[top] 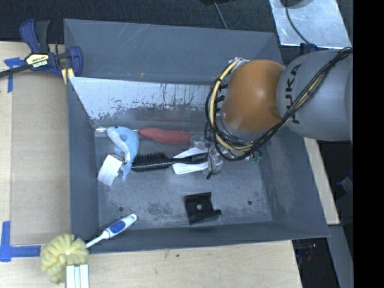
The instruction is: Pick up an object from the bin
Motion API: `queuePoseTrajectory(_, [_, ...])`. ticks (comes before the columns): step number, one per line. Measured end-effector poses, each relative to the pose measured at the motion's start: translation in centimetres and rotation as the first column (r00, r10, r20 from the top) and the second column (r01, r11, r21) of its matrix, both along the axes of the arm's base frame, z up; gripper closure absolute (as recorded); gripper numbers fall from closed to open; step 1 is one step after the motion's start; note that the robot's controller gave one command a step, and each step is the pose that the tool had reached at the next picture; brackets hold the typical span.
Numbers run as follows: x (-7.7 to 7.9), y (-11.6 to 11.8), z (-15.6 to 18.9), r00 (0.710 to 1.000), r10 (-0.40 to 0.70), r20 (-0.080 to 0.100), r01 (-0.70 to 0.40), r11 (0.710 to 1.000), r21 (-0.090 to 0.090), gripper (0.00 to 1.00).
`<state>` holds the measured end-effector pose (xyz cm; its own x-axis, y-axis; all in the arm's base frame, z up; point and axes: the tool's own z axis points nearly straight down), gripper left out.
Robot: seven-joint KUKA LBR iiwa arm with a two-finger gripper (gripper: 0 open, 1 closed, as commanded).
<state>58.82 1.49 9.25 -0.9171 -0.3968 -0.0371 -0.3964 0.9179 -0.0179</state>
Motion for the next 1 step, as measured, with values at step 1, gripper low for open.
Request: queuePoseTrajectory(1, [0.32, -0.97, -2.26, 1.0, -0.018, -0.002, 0.018, 1.0, -0.003, 1.0])
